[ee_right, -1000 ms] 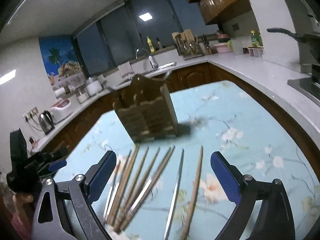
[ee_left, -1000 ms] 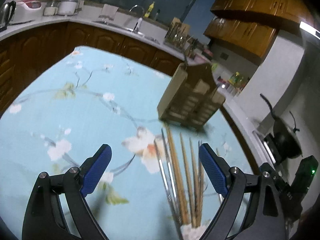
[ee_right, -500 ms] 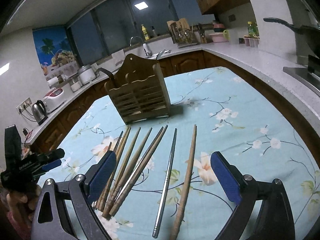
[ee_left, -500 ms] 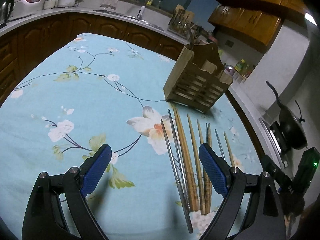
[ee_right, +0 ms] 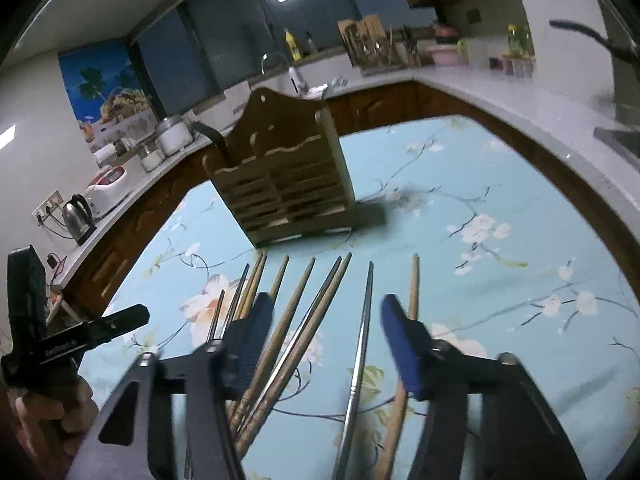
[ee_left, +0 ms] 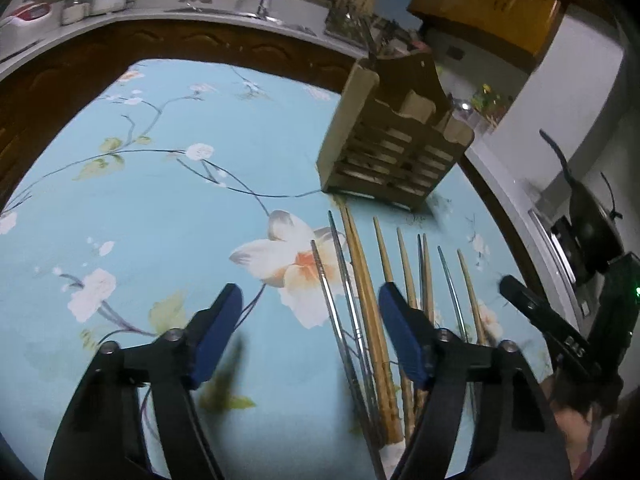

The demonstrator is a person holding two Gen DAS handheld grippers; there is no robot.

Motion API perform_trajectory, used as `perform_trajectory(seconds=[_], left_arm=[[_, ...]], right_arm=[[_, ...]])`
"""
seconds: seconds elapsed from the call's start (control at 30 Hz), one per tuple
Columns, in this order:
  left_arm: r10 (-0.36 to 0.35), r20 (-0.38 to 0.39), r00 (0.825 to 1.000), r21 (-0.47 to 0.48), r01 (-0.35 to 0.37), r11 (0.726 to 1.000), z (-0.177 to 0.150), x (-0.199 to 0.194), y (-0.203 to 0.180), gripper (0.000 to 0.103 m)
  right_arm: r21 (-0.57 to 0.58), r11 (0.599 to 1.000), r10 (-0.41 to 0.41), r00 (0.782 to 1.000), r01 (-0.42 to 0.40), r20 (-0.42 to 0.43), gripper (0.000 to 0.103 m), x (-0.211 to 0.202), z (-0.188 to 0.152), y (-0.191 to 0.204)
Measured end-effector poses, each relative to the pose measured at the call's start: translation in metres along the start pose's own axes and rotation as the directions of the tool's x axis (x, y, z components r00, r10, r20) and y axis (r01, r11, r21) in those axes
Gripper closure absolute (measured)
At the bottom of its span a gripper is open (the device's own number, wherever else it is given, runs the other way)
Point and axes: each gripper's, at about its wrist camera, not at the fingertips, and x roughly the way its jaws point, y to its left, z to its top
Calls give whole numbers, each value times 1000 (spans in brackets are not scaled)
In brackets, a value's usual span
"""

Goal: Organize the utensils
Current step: 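Lower the left tool onto a steel chopstick while the right tool lowers onto another chopstick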

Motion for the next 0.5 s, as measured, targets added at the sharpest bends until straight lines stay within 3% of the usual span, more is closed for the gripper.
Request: perform_trajectory(seconds=[0.13,0.2,0.5], left_arm=[[-2,-47,999,23,3,1000,7,18,-7,49],[-5,-72,997,25,7,1000,9,28,-9,59],[0,-145,989,48,7,999,15,59,-14,72]], right_arm=[[14,1000,-10,997,11,-73,63,24,5,0],[26,999,-17,994,19,-104,67,35,7,0],[47,998,-42,978,52,-207,88,86,18,-6]])
